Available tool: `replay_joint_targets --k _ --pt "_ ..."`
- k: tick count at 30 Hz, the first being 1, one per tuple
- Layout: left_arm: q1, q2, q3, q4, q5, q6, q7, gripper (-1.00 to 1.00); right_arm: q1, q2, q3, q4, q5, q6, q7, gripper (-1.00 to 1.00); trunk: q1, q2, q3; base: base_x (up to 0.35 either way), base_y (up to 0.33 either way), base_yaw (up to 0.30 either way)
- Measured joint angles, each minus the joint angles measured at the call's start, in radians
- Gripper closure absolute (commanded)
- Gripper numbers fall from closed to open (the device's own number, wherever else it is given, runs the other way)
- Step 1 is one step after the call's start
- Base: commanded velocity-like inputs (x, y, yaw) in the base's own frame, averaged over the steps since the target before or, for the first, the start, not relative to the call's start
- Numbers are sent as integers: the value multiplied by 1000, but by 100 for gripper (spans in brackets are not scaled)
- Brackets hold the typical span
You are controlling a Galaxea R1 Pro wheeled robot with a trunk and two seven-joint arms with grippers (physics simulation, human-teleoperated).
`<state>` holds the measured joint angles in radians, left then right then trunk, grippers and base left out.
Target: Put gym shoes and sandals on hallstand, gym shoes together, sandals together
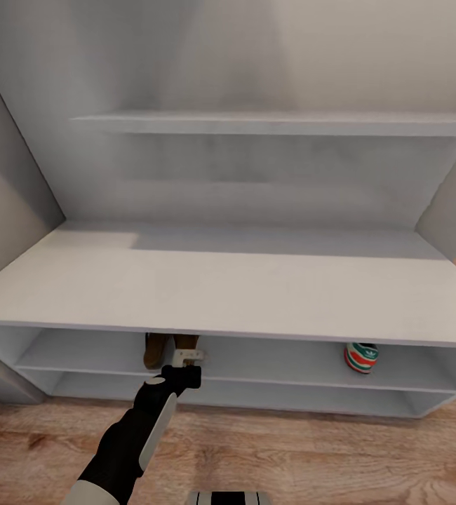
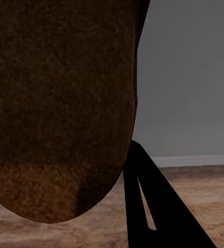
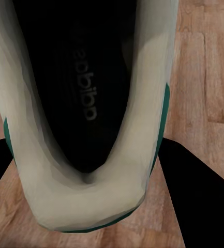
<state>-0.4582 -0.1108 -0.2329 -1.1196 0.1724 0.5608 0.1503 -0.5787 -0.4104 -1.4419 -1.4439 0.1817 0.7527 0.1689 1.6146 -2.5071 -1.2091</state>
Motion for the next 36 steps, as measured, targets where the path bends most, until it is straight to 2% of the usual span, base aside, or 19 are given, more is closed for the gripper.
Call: replay_joint_targets --k 8,36 --pt "0 0 0 0 0 0 0 100 0 0 0 0 0 0 0 100 0 0 0 177 0 0" --pt "0 0 0 1 0 1 0 100 0 0 0 0 0 0 0 100 0 0 0 14 0 0"
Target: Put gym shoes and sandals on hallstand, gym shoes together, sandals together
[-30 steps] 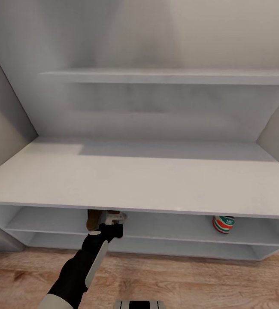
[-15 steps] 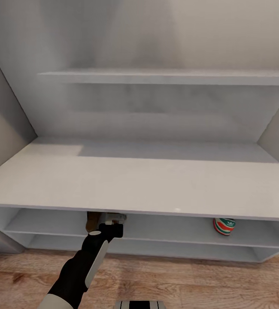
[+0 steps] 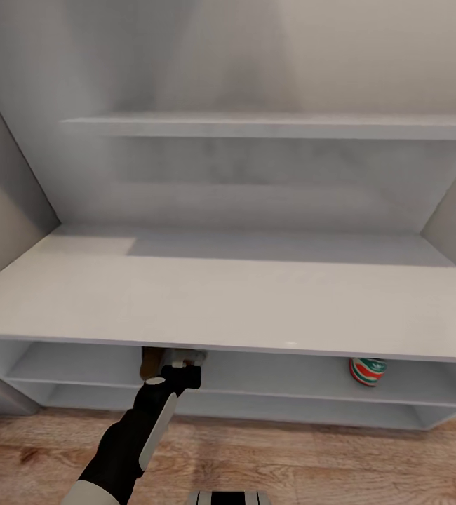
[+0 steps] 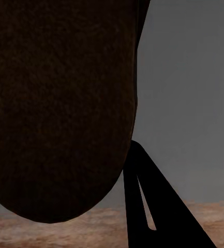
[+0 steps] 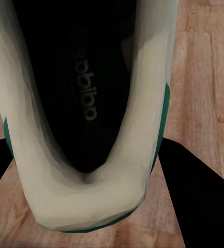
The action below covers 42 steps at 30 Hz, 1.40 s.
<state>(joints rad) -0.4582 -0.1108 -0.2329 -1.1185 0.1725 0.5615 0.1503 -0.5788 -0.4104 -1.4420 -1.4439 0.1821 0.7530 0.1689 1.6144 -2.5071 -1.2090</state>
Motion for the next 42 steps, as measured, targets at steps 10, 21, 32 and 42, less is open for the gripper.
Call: replay_joint_targets --k 10,21,32,42 --pt "0 0 0 0 0 -1 0 100 0 0 0 0 0 0 0 100 0 0 0 32 0 0" --pt "0 0 0 0 0 -1 0 100 0 0 0 0 60 1 0 100 0 0 0 35 0 0" --pt "0 0 0 1 -4 1 -1 -100 0 0 0 0 64 1 0 100 0 0 0 5 0 0" --pt "0 0 0 1 -4 1 -1 -100 0 0 0 0 64 1 0 100 1 0 0 -217 48 0"
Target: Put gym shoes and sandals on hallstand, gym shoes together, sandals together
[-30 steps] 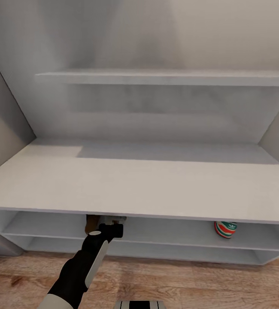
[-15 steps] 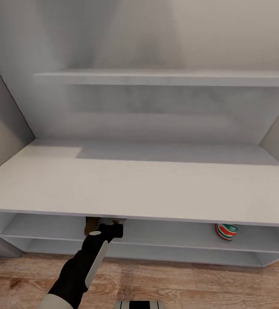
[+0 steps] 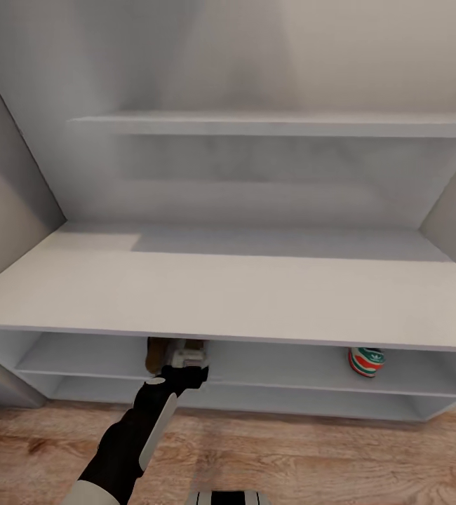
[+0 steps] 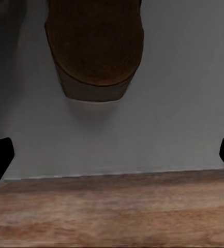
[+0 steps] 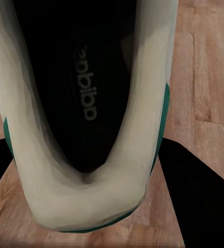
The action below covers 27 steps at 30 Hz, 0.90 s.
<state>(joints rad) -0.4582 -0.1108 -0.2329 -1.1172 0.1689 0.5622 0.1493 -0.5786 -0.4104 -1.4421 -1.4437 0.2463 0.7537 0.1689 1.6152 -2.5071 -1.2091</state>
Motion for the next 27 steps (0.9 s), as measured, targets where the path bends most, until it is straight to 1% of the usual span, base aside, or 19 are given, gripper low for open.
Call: replay_joint_targets --k 27 --pt "0 0 0 0 0 0 0 -100 0 0 0 0 0 0 0 100 0 0 0 -328 77 0"
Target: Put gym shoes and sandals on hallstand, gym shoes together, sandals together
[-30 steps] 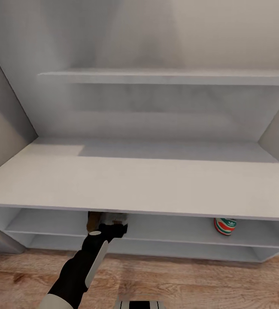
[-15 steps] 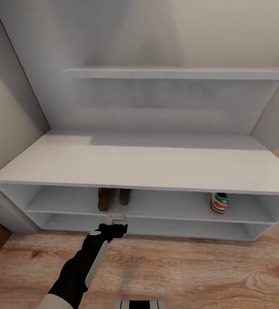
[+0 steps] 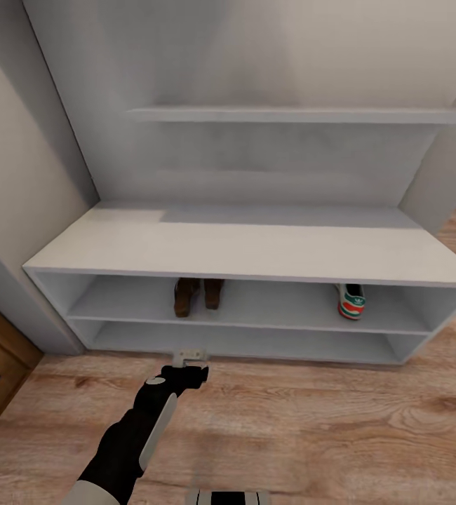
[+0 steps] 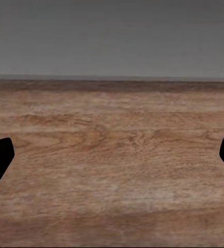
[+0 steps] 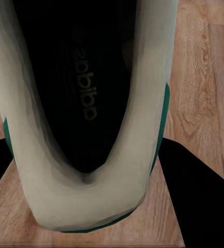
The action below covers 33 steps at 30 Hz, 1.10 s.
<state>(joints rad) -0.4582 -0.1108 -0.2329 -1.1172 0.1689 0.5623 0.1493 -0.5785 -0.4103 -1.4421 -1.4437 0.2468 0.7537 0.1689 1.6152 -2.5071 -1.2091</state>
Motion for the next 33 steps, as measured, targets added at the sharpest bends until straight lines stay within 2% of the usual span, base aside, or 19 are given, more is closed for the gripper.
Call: replay_joint_targets --k 5,12,17,33 --pt "0 0 0 0 0 -4 0 -100 0 0 0 0 0 0 0 100 0 0 0 -327 49 0" --pt "0 0 0 0 0 -15 0 -100 0 0 0 0 0 0 -1 100 -1 0 0 -66 3 0" --pt "0 0 -1 0 -1 -94 0 -100 0 1 -1 1 -1 -1 -1 100 0 0 0 -81 0 0" --pt "0 0 -5 -2 -3 -114 0 -100 0 5 2 7 -1 -9 -1 100 0 0 0 -321 0 0"
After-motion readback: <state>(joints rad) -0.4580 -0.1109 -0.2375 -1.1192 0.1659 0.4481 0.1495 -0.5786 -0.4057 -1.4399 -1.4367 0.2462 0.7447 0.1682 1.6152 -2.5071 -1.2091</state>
